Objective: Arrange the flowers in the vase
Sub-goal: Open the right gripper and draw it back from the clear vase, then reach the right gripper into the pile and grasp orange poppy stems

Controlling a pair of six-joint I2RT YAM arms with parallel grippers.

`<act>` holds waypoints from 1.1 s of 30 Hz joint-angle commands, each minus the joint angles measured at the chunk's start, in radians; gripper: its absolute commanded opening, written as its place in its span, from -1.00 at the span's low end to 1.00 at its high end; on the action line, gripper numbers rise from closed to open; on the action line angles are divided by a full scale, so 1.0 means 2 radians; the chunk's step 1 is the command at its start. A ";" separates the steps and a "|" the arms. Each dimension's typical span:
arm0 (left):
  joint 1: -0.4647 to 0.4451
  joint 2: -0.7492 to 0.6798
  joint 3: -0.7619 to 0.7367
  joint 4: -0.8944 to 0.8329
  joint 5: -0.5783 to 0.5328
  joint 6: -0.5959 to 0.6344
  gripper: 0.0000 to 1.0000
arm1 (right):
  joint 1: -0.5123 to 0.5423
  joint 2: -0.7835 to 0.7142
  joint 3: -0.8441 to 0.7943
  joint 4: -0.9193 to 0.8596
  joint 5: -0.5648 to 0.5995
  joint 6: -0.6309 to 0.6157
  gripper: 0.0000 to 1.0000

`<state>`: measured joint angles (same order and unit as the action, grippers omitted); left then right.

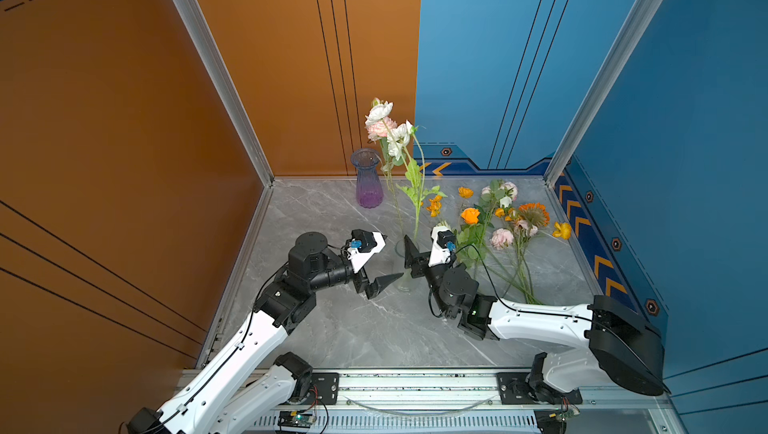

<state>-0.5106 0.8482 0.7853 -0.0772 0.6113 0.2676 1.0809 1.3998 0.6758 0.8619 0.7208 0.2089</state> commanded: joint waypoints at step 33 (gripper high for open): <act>-0.110 0.078 0.011 -0.033 -0.030 0.025 0.96 | -0.341 -0.039 0.066 -0.628 -0.366 0.034 0.04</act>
<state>-0.7212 0.9962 0.7742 -0.1097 0.5430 0.2985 0.3931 1.2728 0.7525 -0.3298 0.1059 0.3099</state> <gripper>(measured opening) 0.979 0.523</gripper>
